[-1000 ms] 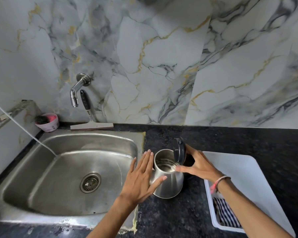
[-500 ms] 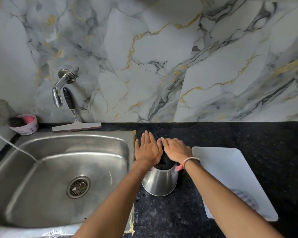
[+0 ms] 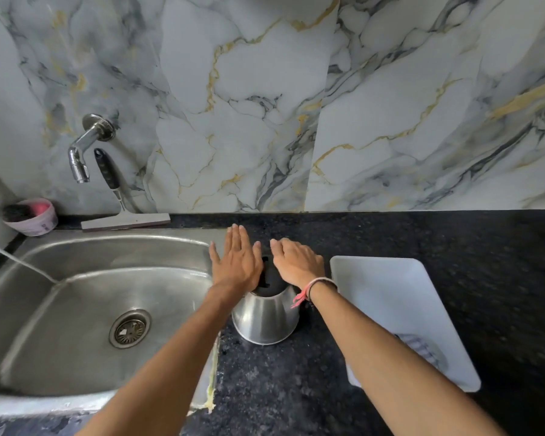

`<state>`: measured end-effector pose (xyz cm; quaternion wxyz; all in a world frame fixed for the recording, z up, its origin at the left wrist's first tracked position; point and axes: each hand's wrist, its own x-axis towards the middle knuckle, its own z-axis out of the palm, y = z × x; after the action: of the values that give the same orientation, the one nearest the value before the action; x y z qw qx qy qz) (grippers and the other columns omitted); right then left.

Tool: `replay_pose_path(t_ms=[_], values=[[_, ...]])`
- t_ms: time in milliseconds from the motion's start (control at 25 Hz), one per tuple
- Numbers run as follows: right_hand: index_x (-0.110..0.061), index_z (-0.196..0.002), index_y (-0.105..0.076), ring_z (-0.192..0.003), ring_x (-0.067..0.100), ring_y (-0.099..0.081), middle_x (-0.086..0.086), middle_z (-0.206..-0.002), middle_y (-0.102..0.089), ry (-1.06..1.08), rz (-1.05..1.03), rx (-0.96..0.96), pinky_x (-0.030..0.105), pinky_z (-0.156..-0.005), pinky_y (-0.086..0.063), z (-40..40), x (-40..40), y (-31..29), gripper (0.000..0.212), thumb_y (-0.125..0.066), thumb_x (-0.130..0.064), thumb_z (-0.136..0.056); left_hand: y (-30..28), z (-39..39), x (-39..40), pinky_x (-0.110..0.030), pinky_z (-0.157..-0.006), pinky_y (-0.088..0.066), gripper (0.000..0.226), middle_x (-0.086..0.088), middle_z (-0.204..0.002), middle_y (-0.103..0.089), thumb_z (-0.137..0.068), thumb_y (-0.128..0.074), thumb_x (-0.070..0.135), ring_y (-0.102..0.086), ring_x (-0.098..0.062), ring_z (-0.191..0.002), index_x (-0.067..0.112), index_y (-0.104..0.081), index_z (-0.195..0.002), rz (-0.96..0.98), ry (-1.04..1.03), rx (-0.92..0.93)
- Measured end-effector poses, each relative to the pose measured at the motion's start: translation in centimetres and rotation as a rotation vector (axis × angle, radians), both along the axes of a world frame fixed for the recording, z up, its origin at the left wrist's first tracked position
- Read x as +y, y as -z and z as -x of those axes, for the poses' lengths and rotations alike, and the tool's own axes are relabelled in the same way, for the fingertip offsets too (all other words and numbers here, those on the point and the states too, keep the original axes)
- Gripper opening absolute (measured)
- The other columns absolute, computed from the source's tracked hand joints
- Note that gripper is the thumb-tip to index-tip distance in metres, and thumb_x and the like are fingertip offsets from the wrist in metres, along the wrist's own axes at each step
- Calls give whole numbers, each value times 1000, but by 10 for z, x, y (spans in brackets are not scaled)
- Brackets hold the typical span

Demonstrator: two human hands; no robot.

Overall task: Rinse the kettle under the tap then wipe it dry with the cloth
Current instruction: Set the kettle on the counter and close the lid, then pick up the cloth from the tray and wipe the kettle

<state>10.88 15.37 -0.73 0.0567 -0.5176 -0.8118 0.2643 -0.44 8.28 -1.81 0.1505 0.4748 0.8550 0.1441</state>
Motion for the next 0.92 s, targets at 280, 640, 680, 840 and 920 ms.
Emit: replay_pose_path(t_ms=[280, 640, 680, 840, 920], values=[[-24, -116, -70, -116, 29, -65, 2, -108, -68, -120, 143, -37, 37, -99, -53, -203, 74, 29, 28, -60, -9, -95, -2, -158, -10, -52, -76, -56, 28, -15, -117, -61, -97, -54, 12, -66, -43, -93, 9, -62, -124, -474, 295, 220], [-18, -128, -62, -109, 32, -69, 10, -125, -63, -367, 273, -464, 34, -77, -53, -306, 77, 90, 59, -85, -14, -73, 74, -301, 38, -51, -88, -54, 32, -17, -128, -54, -90, -58, 6, -66, -46, -107, 3, -59, -123, 308, 425, -20], [-16, -124, -66, -105, 30, -71, 10, -120, -66, -388, 308, -451, 34, -78, -56, -305, 80, 85, 56, -87, -14, -72, 72, -304, 37, -50, -84, -53, 30, -18, -125, -57, -90, -58, 7, -66, -46, -106, 2, -61, -119, 301, 419, 10], [-26, -95, -71, -66, 9, -68, 9, -91, -77, -563, 464, -494, 23, -55, -52, -283, 117, 32, 30, -89, -13, -75, 41, -301, 17, -48, -82, -48, 29, -18, -117, -63, -85, -59, 11, -65, -45, -101, 5, -70, -112, 154, 376, 22], [-24, -97, -70, -54, 4, -65, 14, -94, -82, -570, 389, -461, 19, -47, -45, -259, 145, -10, 26, -84, -9, -80, 23, -290, -4, -48, -81, -52, 28, -15, -118, -60, -85, -61, 12, -65, -42, -96, 7, -71, -111, -73, 283, -31]])
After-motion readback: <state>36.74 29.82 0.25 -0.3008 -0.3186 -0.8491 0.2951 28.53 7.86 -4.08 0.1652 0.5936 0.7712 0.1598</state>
